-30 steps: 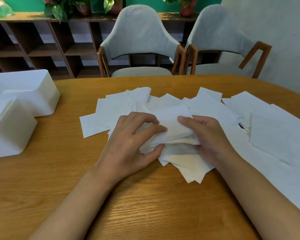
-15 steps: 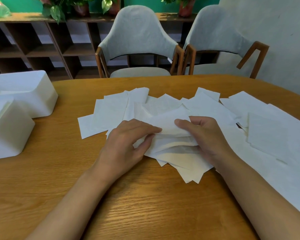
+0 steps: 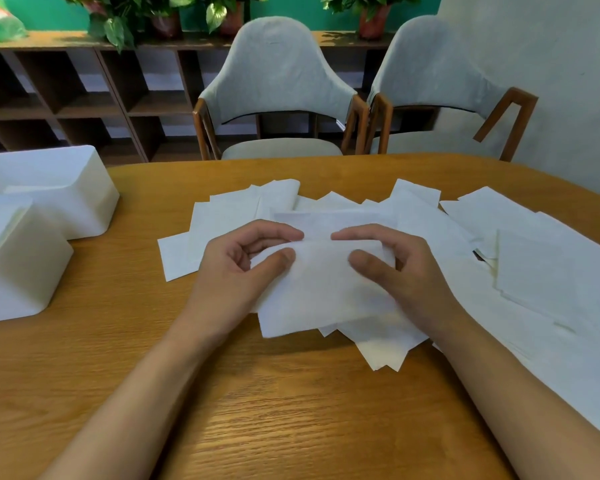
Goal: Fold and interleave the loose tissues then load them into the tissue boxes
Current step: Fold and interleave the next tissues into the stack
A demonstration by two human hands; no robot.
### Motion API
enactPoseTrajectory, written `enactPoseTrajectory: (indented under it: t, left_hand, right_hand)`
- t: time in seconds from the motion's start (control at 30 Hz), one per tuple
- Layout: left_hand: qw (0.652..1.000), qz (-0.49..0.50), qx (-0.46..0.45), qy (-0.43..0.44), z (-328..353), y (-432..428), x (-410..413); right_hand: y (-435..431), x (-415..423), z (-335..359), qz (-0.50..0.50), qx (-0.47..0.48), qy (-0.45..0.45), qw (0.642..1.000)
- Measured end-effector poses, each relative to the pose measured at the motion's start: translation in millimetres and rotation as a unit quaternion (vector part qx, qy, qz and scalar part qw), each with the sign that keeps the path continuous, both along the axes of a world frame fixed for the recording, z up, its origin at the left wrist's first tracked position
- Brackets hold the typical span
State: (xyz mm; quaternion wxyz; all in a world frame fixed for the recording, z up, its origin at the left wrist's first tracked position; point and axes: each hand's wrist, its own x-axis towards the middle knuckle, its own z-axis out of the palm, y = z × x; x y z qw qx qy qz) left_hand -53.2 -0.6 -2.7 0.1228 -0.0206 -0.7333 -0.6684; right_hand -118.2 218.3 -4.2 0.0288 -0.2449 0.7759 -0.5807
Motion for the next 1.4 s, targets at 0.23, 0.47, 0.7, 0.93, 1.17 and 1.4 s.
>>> enactPoseTrajectory:
  t: [0.23, 0.47, 0.7, 0.93, 1.17, 1.4]
  left_hand:
    - [0.998, -0.010, -0.065, -0.002, -1.2, 0.9, 1.5]
    - [0.994, 0.026, -0.102, 0.004, -5.2, -0.1, -0.7]
    - [0.996, 0.005, -0.085, 0.026, 3.7, -0.3, 1.7]
    - [0.998, 0.045, -0.054, 0.007, 3.1, 1.5, 1.4]
    - [0.996, 0.071, -0.050, 0.005, 1.3, 2.0, -1.7]
    - [0.997, 0.044, -0.065, -0.005, -1.0, -1.7, -4.1]
  right_hand:
    - [-1.9, 2.0, 0.5, -0.093, -0.037, -0.026, 0.995]
    - [-2.0, 1.7, -0.2, -0.090, -0.015, -0.035, 0.995]
    - [1.5, 1.1, 2.3, -0.028, -0.001, -0.025, 0.999]
    - [-8.3, 8.0, -4.1, 0.034, -0.026, -0.060, 0.997]
    - [-12.8, 8.9, -4.8, 0.013, -0.033, -0.033, 0.999]
    - [-9.7, 3.6, -5.9, -0.014, -0.036, -0.026, 0.999]
